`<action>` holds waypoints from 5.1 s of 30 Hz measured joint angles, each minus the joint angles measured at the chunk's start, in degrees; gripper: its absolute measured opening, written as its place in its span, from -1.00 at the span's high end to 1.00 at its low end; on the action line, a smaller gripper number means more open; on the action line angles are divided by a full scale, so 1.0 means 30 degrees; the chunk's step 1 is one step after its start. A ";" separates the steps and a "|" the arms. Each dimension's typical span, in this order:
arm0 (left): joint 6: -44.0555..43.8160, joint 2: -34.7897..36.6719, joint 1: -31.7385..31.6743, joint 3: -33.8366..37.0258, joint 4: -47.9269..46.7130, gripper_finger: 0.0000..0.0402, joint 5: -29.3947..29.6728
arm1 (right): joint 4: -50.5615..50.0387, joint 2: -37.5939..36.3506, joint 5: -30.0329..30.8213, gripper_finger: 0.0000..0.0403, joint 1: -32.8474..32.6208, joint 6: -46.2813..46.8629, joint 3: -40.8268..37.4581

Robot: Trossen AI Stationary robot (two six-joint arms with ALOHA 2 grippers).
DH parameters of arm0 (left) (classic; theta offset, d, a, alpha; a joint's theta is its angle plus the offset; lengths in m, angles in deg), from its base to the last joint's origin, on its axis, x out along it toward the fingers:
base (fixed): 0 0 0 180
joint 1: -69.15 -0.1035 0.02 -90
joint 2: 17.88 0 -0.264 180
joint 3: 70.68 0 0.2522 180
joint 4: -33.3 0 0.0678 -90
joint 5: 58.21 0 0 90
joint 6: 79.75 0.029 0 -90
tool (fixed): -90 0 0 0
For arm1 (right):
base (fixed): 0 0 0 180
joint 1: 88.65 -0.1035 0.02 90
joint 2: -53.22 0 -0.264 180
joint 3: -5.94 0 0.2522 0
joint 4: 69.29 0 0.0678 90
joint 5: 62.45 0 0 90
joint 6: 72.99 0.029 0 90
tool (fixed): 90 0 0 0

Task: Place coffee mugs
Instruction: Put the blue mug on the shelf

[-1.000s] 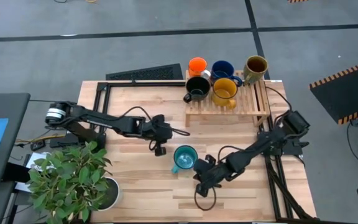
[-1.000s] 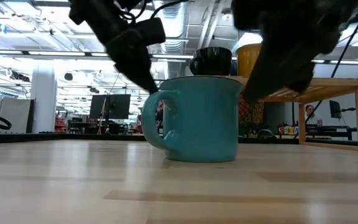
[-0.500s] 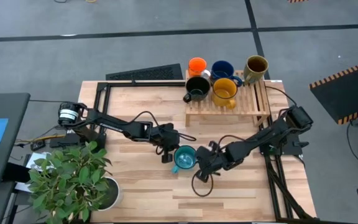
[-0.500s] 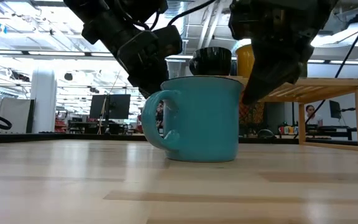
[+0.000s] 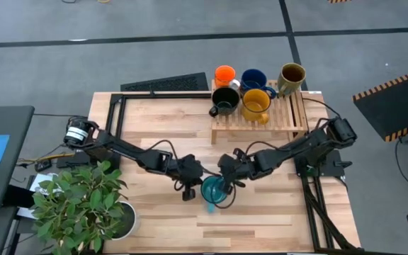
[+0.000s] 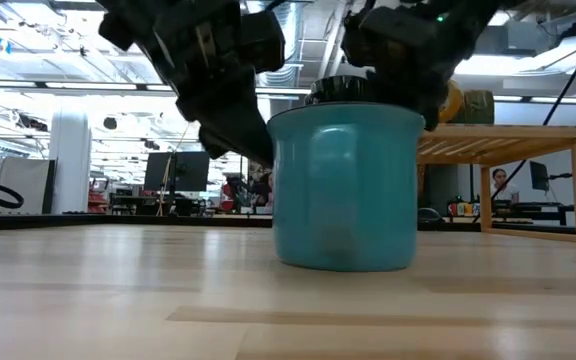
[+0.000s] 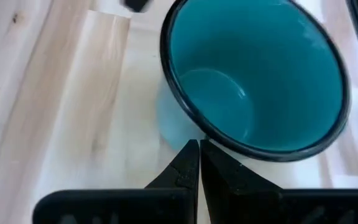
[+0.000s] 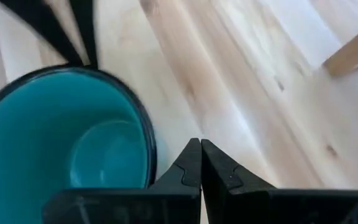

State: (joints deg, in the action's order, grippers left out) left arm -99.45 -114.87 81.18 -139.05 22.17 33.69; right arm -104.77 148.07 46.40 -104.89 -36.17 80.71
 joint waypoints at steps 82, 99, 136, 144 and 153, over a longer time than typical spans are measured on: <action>0.3216 0.7308 -0.2346 0.2630 -0.2833 1.00 -0.3447 | -0.0450 0.7250 0.2834 0.19 -0.4597 1.8279 0.7573; -0.2167 0.7171 -0.0362 0.9730 0.6846 1.00 -0.2498 | 0.0602 0.7257 0.3289 0.37 -0.4028 1.9206 0.7570; -0.3632 -0.5897 0.1392 0.0732 1.3516 1.00 -0.4421 | -0.2895 0.5637 0.2127 -0.17 -0.5911 2.1638 0.7563; -0.3011 -0.7612 0.0819 -0.2917 1.2930 1.00 -0.5058 | -0.8479 0.3146 0.2163 -0.17 -0.6891 2.2065 0.7570; -0.2128 -0.7013 -0.0519 -0.4038 1.1669 1.00 -0.8417 | -1.2151 0.2463 0.2059 -0.17 -0.8499 2.5456 0.7570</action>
State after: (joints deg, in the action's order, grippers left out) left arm -105.83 -135.91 79.62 -151.17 57.17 8.43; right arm -141.23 155.46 52.58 -130.38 40.19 103.42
